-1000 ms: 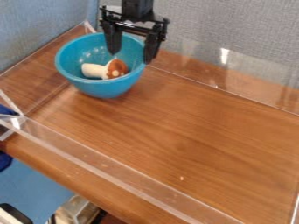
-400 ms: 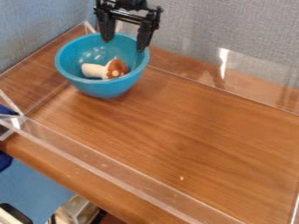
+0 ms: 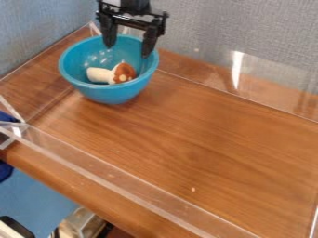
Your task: Remove the mushroom from inside the blue bowl and put it on the table
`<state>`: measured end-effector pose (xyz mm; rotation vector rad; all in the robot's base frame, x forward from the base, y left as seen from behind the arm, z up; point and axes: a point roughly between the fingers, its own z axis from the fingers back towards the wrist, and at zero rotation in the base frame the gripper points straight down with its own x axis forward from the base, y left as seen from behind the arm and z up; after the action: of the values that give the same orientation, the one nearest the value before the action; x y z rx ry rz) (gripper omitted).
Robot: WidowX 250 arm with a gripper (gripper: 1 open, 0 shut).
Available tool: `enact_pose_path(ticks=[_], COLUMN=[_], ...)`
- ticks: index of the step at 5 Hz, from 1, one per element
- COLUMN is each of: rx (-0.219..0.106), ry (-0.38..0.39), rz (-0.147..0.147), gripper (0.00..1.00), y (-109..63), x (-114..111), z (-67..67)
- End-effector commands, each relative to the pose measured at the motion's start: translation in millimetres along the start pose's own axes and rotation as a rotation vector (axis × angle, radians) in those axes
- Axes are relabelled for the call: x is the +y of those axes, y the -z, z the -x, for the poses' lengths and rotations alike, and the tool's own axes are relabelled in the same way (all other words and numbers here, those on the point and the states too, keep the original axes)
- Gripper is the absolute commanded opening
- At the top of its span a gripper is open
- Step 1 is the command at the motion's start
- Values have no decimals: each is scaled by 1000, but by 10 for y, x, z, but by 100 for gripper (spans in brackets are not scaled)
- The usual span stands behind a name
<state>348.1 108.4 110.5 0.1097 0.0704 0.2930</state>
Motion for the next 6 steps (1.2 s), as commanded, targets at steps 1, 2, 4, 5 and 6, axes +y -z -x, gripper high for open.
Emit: enact_pose_path(ticks=[1, 2, 4, 5, 6], rx=[-61, -71, -64, -67, -70], ry=[1, 50, 21, 61, 100], rz=[-14, -20, -49, -66, -75], gripper=[100, 100, 100, 100, 0], y=[-32, 89, 249, 287, 314], x=[157, 210, 464, 581, 699], z=[-142, -231, -215, -207, -179])
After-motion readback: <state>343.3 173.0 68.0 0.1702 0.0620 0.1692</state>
